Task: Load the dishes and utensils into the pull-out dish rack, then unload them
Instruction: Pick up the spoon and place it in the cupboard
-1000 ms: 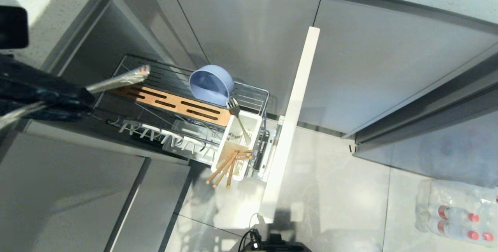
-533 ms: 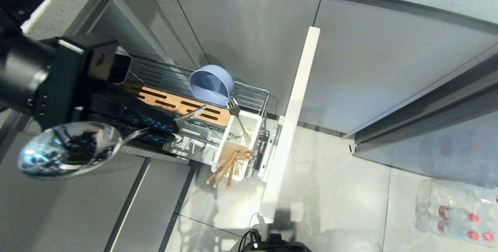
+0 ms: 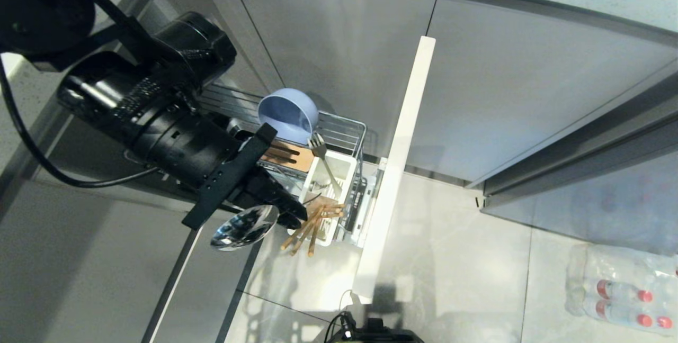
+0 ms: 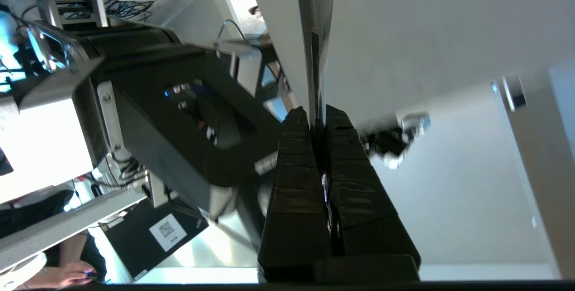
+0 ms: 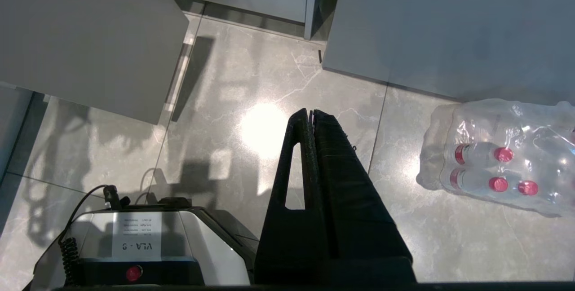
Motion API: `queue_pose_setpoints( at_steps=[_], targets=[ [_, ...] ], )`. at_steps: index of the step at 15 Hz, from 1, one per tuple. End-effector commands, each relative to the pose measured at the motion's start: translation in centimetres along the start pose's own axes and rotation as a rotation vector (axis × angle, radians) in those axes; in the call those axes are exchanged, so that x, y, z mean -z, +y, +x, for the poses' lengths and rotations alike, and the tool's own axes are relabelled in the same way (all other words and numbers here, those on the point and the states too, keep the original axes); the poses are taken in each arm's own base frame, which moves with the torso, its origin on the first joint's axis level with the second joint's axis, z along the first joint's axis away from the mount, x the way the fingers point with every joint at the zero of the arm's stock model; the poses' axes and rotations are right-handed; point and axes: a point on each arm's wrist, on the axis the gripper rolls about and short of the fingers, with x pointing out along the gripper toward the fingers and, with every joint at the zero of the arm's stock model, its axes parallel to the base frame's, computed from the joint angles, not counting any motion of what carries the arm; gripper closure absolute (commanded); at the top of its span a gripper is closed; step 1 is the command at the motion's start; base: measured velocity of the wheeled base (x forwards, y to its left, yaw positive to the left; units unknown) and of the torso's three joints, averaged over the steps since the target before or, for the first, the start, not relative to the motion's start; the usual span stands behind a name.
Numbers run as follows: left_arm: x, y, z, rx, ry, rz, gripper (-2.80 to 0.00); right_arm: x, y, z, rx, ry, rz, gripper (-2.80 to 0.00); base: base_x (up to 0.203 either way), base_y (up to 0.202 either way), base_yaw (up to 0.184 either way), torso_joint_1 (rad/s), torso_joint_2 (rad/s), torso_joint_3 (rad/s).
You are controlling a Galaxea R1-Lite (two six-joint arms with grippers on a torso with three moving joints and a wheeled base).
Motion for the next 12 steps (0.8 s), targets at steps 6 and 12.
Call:
queue_pose_setpoints(
  at_steps=[6,12],
  targets=[
    [-5.6,1.0,3.5,-0.052,-0.068,-0.058,0.00,0.0,0.0,0.0,0.001,0.001,0.000,0.00,0.000,0.000,0.000,0.000,0.00,0.000],
    [-8.2,1.5,4.5,-0.024,-0.119,-0.052,0.00,0.0,0.0,0.0,0.001,0.001,0.000,0.00,0.000,0.000,0.000,0.000,0.00,0.000]
  ],
)
